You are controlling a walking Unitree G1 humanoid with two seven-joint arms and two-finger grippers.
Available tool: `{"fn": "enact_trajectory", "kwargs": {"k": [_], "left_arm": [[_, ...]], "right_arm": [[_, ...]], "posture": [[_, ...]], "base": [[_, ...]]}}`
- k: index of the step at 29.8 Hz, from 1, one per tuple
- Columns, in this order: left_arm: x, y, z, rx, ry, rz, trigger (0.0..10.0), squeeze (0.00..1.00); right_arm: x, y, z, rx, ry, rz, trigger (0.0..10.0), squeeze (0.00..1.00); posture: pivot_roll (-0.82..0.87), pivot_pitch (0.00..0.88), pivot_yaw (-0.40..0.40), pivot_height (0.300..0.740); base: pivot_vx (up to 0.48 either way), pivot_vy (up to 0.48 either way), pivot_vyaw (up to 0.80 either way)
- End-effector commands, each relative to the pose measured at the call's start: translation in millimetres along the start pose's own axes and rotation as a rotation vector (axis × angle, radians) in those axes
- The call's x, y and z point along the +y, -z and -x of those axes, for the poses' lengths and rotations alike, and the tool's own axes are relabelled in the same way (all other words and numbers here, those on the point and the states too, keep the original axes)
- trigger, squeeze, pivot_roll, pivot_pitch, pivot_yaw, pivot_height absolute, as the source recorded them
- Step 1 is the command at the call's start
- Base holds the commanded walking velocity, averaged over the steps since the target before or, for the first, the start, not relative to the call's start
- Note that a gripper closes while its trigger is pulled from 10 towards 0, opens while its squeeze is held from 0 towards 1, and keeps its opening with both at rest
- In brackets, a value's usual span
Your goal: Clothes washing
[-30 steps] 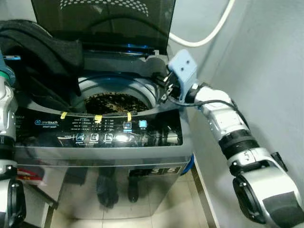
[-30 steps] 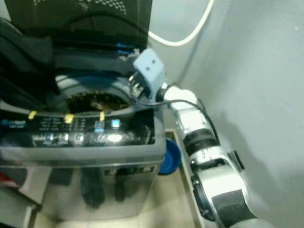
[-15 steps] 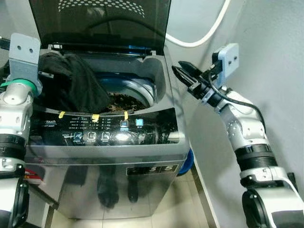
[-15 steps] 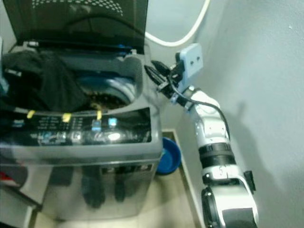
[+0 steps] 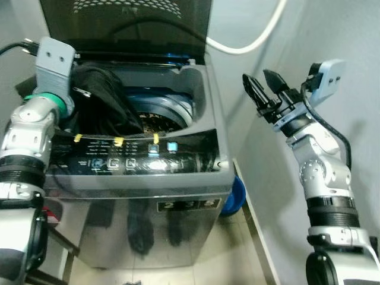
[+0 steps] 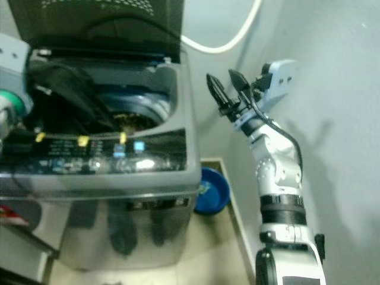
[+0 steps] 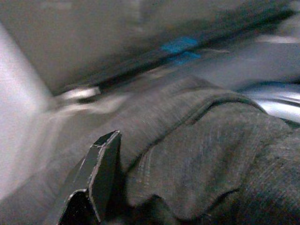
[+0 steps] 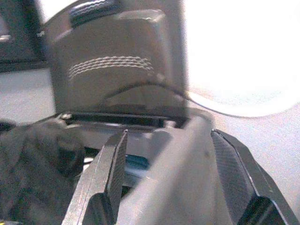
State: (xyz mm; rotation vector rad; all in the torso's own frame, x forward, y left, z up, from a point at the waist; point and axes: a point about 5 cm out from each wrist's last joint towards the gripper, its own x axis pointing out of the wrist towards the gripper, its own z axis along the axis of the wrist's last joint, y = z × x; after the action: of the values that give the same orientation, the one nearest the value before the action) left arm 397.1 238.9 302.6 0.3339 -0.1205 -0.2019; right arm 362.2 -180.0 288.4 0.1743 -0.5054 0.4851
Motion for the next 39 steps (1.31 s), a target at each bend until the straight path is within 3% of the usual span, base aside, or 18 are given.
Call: {"fn": "enact_trajectory", "kwargs": {"k": [1, 3, 4, 7, 10, 13, 16, 17, 21, 22, 23, 24, 28, 29, 32, 34, 37, 39], "left_arm": [[-3.6, -24, -2.6, -0.069, 0.076, -0.010, 10.0, 1.00], [-10.1, -30, -4.9, -0.064, 0.139, -0.052, 10.0, 1.00], [-14.7, -44, -3.2, -0.121, 0.158, -0.200, 10.0, 0.00], [-21.5, -59, -0.4, -0.206, 0.154, -0.393, 10.0, 0.00], [-27.9, -67, 1.8, -0.271, 0.142, -0.393, 10.0, 0.00], [-44.4, -82, 11.2, -0.377, 0.212, -0.060, 10.0, 0.00], [-49.8, -75, 17.2, -0.299, 0.212, -0.025, 10.0, 0.00], [-44.7, -68, 16.9, -0.234, 0.130, -0.161, 10.0, 0.00], [-14.4, -60, 13.5, -0.200, -0.095, 0.069, 10.0, 0.00], [25.1, -47, 15.8, -0.159, -0.316, 0.322, 10.0, 0.00], [25.1, -47, 15.8, -0.159, -0.316, 0.322, 10.0, 0.00], [45.3, -36, 19.0, -0.120, -0.448, 0.514, 10.0, 0.00], [63.9, -18, 25.5, -0.036, -0.575, 0.610, 10.0, 0.00], [69.2, -9, 29.9, 0.020, -0.540, 0.447, 10.0, 0.00], [68.1, -4, 33.4, 0.064, -0.483, 0.303, 10.0, 0.00], [44.8, 1, 34.3, 0.142, -0.237, -0.060, 10.0, 0.00], [24.7, -14, 31.8, 0.044, -0.060, -0.007, 10.0, 0.00], [24.1, -16, 31.0, 0.061, -0.073, -0.127, 10.0, 0.00]], "right_arm": [[-0.1, -3, 1.4, -0.015, 0.009, -0.015, 10.0, 0.00], [0.2, -4, 2.8, -0.017, 0.012, -0.017, 10.0, 0.00], [0.0, -4, 3.8, -0.019, 0.015, -0.014, 10.0, 0.00], [0.5, -5, 5.7, -0.017, 0.017, -0.009, 10.0, 0.00], [1.3, -6, 6.4, -0.014, 0.019, -0.010, 10.0, 0.00], [3.1, -5, 6.5, -0.010, 0.017, -0.014, 10.0, 0.00], [5.5, -4, 5.0, -0.006, 0.014, -0.021, 10.0, 0.00], [6.5, -4, 4.5, -0.003, 0.015, -0.024, 10.0, 0.00], [8.1, -3, 3.7, -0.001, 0.014, -0.034, 10.0, 0.00], [9.2, -2, 2.8, 0.001, 0.010, -0.038, 10.0, 0.00], [9.2, -2, 2.8, 0.001, 0.010, -0.038, 10.0, 0.00], [9.9, -1, 2.4, 0.002, 0.008, -0.040, 10.0, 0.00], [10.5, -1, 1.9, 0.004, 0.006, -0.041, 10.0, 0.00], [10.8, -1, 1.2, 0.003, 0.004, -0.042, 10.0, 0.00], [11.0, -1, 0.8, 0.003, 0.004, -0.043, 10.0, 0.00], [11.2, -1, 0.6, 0.002, 0.005, -0.046, 10.0, 0.00], [11.4, -2, 0.8, 0.004, 0.006, -0.046, 10.0, 0.00], [11.3, -2, 1.1, 0.005, 0.007, -0.045, 10.0, 0.00]], "posture": [[0.02, 0.127, 0.017, 0.740], [0.01, 0.127, 0.023, 0.740], [0.01, 0.127, 0.025, 0.740], [0.01, 0.125, 0.023, 0.740], [0.01, 0.125, 0.020, 0.740], [0.01, 0.124, 0.016, 0.740], [0.02, 0.125, 0.014, 0.740], [0.02, 0.125, 0.014, 0.740], [0.04, 0.116, 0.005, 0.740], [0.05, 0.112, 0.003, 0.740], [0.05, 0.112, 0.003, 0.740], [0.05, 0.112, 0.003, 0.740], [0.05, 0.108, 0.003, 0.740], [0.05, 0.108, 0.003, 0.740], [0.05, 0.108, 0.003, 0.740], [0.05, 0.111, 0.001, 0.740], [0.05, 0.114, 0.002, 0.740], [0.05, 0.113, 0.002, 0.740]], "base": [[0.000, 0.000, 0.00], [0.000, 0.000, 0.00], [0.000, 0.000, 0.00], [0.000, 0.000, 0.00], [0.000, 0.000, 0.00], [0.000, 0.000, 0.00], [0.000, 0.000, 0.00], [0.000, 0.000, 0.00], [0.000, 0.000, 0.00], [0.000, 0.000, 0.00], [0.000, 0.000, 0.00], [0.000, 0.000, 0.00], [0.000, 0.000, 0.00], [0.000, 0.000, 0.00], [0.000, 0.000, 0.00], [0.000, 0.000, 0.00], [0.000, 0.000, 0.00], [0.000, 0.000, 0.00]]}}
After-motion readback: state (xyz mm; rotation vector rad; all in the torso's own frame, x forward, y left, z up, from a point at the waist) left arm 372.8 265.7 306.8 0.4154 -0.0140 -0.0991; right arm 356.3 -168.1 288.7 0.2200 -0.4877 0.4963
